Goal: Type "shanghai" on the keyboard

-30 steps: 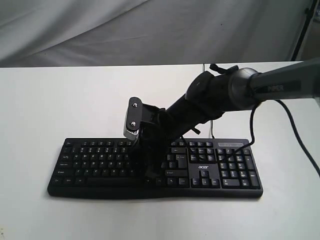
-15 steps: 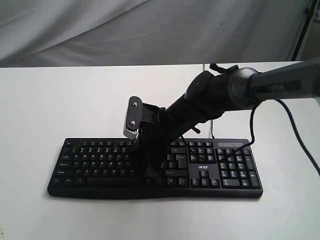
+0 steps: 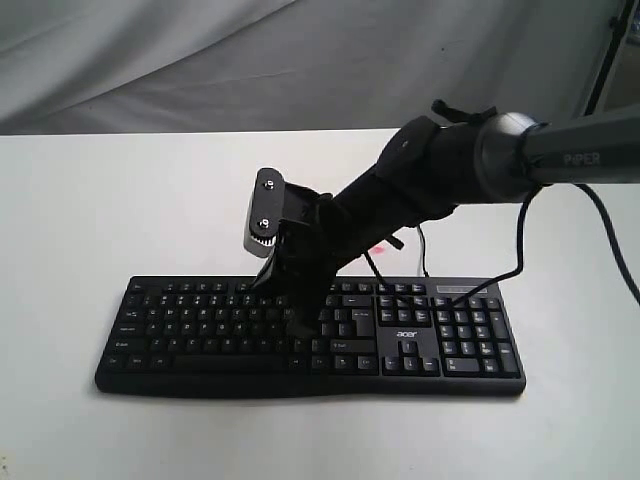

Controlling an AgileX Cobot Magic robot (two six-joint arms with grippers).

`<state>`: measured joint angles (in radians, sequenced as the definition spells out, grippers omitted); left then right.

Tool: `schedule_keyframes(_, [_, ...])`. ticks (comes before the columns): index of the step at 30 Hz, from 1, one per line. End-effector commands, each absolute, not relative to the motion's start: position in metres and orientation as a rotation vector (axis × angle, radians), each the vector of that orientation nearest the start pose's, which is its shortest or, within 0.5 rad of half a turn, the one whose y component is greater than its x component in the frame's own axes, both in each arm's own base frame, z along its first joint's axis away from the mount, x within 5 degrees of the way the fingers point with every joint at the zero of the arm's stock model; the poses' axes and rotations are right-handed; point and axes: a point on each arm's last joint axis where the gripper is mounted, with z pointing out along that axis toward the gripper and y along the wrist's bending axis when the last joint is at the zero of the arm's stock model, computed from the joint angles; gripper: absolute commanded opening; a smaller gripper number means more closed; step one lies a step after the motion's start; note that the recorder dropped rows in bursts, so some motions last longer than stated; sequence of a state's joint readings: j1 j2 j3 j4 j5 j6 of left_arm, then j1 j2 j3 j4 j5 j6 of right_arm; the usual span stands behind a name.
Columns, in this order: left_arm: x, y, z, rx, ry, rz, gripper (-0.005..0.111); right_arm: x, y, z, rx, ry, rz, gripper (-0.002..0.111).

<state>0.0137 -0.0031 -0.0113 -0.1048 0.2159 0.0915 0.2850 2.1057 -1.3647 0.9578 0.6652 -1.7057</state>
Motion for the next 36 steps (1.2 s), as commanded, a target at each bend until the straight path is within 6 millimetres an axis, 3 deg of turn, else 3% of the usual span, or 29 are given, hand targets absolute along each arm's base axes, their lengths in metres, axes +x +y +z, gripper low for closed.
schedule_keyframes(1, [0.055,-0.002,0.198,-0.004,1.685,-0.024,0.001,0.397,0.163,0.147,-1.46,1.997,0.491,0.0])
schedule_keyframes(4, [0.055,-0.002,0.198,-0.004,1.685,-0.024,0.001,0.397,0.164,0.154,-1.433,1.987,0.494,0.0])
schedule_keyframes(9, [0.055,-0.002,0.198,-0.004,1.685,-0.024,0.001,0.394,0.164,0.184,-1.368,1.96,0.491,0.0])
schedule_keyframes(15, [0.055,-0.002,0.198,-0.004,1.685,-0.024,0.001,0.383,0.161,0.237,-1.287,1.889,0.473,0.0])
schedule_keyframes(17, [0.055,-0.002,0.198,-0.004,1.685,-0.024,0.001,0.372,0.16,0.266,-1.247,1.859,0.497,0.0])
schedule_keyframes(18, [0.055,-0.002,0.198,-0.004,1.685,-0.024,0.001,0.36,0.159,0.287,-1.245,1.829,0.535,0.0])
schedule_keyframes(23, [0.055,-0.002,0.198,-0.004,1.685,-0.024,0.001,0.306,0.145,0.35,-1.145,1.703,0.526,0.0])
schedule_keyframes(28, [0.055,-0.002,0.198,-0.004,1.685,-0.024,0.001,0.218,0.117,0.411,-0.957,1.503,0.489,0.0])
schedule_keyframes(32, [0.055,-0.002,0.198,-0.004,1.685,-0.024,0.001,0.156,0.1,0.443,-0.873,1.354,0.503,0.0])
schedule_keyframes(36, [0.055,-0.002,0.198,-0.004,1.685,-0.024,0.001,0.119,0.089,0.461,-0.86,1.24,0.466,0.0])
